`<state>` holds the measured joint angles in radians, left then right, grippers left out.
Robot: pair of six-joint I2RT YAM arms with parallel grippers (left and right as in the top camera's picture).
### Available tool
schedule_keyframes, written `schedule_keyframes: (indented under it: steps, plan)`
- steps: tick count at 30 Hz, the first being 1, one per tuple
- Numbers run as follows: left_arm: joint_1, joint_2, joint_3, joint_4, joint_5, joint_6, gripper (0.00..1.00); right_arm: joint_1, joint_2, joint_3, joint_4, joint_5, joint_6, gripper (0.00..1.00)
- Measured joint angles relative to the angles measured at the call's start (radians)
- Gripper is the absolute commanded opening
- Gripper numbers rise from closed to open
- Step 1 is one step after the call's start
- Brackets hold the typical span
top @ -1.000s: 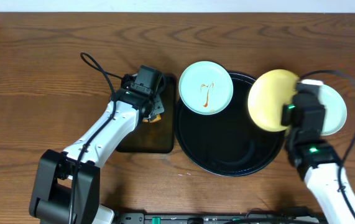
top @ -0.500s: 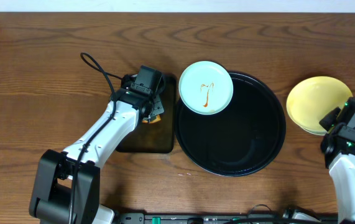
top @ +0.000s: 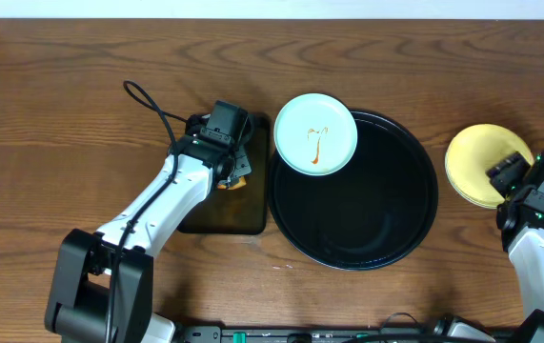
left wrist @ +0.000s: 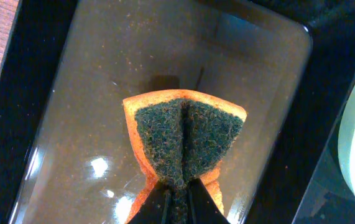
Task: Clean dirty plates on tray and stack at the side
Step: 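Move right gripper to the back pale green plate and grasp its rim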
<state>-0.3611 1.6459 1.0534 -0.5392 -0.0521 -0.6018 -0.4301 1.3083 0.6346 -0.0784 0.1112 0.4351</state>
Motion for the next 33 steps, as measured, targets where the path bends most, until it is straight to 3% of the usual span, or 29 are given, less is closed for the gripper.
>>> schedule_keyframes:
  steps: [11, 19, 29, 33]
  plan:
    - [0.000, 0.000, 0.000, -0.005, 0.000, 0.000, 0.08, 0.005, 0.000, 0.000, -0.029, -0.449, -0.038, 0.99]
    - [0.000, 0.000, 0.000, -0.007, 0.000, 0.000, 0.08, 0.183, 0.000, 0.046, -0.220, -0.524, -0.146, 0.99]
    - [0.000, 0.000, 0.000, -0.007, 0.000, 0.000, 0.08, 0.426, 0.140, 0.509, -0.682, -0.410, -0.342, 0.99]
    - [0.000, 0.000, 0.000, -0.006, 0.000, 0.009, 0.08, 0.485, 0.280, 0.657, -0.745, -0.408, -0.407, 0.99]
